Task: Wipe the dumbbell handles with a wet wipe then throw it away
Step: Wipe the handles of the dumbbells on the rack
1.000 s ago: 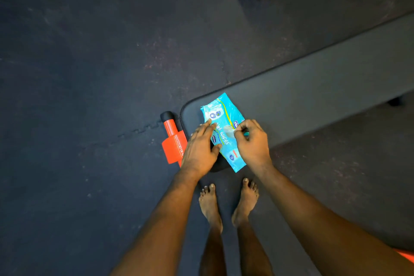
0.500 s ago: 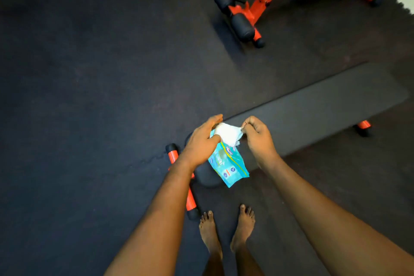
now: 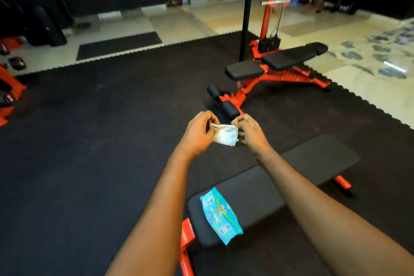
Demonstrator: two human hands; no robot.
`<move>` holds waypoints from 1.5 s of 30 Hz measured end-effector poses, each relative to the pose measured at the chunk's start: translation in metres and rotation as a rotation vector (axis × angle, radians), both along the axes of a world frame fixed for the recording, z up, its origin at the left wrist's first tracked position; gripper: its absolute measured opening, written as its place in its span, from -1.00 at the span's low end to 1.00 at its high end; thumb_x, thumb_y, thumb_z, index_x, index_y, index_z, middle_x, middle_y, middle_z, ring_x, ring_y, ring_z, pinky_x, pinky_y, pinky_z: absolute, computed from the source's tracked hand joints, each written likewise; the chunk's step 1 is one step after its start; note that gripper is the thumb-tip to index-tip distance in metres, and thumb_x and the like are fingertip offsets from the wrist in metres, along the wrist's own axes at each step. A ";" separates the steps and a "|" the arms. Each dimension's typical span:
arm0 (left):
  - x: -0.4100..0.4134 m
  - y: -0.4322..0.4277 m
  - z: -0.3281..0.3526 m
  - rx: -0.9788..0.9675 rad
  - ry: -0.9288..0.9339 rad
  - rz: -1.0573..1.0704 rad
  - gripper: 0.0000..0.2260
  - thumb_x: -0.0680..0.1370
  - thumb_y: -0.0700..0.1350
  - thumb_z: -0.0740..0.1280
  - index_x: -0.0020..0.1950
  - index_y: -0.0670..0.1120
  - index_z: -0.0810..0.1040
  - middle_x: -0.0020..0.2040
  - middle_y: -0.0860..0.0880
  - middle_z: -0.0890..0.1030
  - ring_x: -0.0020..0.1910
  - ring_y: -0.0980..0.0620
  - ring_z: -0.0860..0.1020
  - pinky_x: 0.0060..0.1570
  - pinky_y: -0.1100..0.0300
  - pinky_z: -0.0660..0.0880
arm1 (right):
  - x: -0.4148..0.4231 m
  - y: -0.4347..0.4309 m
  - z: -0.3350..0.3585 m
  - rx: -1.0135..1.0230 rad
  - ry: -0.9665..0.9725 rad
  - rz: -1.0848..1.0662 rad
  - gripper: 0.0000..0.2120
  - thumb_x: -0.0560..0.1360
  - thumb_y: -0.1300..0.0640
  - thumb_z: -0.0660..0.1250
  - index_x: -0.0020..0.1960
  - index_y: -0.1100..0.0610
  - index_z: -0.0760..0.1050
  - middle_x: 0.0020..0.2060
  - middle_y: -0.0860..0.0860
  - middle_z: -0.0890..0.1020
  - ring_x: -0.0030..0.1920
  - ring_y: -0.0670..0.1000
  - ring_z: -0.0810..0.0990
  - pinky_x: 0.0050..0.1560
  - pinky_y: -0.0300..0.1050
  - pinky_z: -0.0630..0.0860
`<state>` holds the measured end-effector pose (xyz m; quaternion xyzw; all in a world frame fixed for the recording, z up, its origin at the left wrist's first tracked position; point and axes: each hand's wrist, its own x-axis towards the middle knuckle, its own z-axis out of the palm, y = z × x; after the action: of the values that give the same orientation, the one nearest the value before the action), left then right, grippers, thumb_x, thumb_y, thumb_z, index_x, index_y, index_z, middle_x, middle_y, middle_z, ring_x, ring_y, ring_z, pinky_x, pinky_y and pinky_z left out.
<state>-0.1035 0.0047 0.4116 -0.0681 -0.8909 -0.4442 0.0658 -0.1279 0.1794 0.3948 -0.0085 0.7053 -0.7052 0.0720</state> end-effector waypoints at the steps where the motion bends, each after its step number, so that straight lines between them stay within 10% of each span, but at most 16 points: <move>1: -0.002 0.001 0.017 -0.004 0.033 -0.006 -0.79 0.48 -0.41 0.29 -0.04 -0.13 0.56 -0.07 -0.07 0.57 -0.22 0.13 0.47 -0.21 0.31 0.42 | -0.002 0.000 0.017 -0.016 0.005 0.023 -0.93 0.50 0.11 0.28 -0.12 0.11 0.45 -0.26 0.06 0.52 -0.26 0.02 0.51 -0.40 -0.22 0.45; 14: -0.022 -0.007 0.140 0.059 0.139 -0.027 -0.71 0.52 -0.20 0.49 0.19 -0.02 0.53 0.00 -0.01 0.65 -0.12 -0.01 0.65 -0.13 0.15 0.59 | -0.027 0.008 0.137 0.125 0.410 0.131 -0.78 0.48 0.41 0.33 0.06 0.19 0.55 -0.07 0.12 0.65 -0.14 -0.05 0.63 -0.15 -0.17 0.57; 26: -0.012 -0.030 0.188 -0.001 0.299 0.083 -0.81 0.58 -0.31 0.24 -0.04 -0.01 0.46 -0.22 -0.19 0.55 -0.31 -0.02 0.47 -0.28 0.07 0.47 | -0.028 -0.018 0.178 0.101 0.558 0.180 -0.78 0.44 0.45 0.28 -0.02 0.20 0.57 -0.03 0.19 0.62 -0.23 -0.01 0.58 -0.17 -0.11 0.51; 31: -0.008 -0.049 0.193 0.024 0.271 0.197 -0.81 0.59 -0.26 0.27 -0.06 0.00 0.59 -0.18 -0.05 0.66 -0.21 -0.10 0.64 -0.10 -0.09 0.62 | -0.021 -0.030 0.178 0.113 0.564 0.286 -0.69 0.37 0.22 0.56 0.10 0.12 0.67 0.26 -0.03 0.51 0.16 -0.02 0.61 0.15 -0.12 0.58; 45: 0.066 -0.124 0.181 -0.046 0.210 0.393 -0.84 0.52 -0.20 0.35 -0.19 0.00 0.66 -0.34 0.02 0.64 -0.44 0.16 0.48 -0.37 0.19 0.48 | 0.001 -0.113 0.166 0.123 0.568 0.228 -0.85 0.48 0.18 0.35 -0.25 0.14 0.60 -0.32 -0.06 0.63 -0.28 -0.12 0.54 -0.25 -0.21 0.43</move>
<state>-0.0377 -0.1192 0.5929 0.0595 -0.8852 -0.3928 0.2421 -0.1270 0.0661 0.5611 -0.2801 0.7329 -0.6181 -0.0489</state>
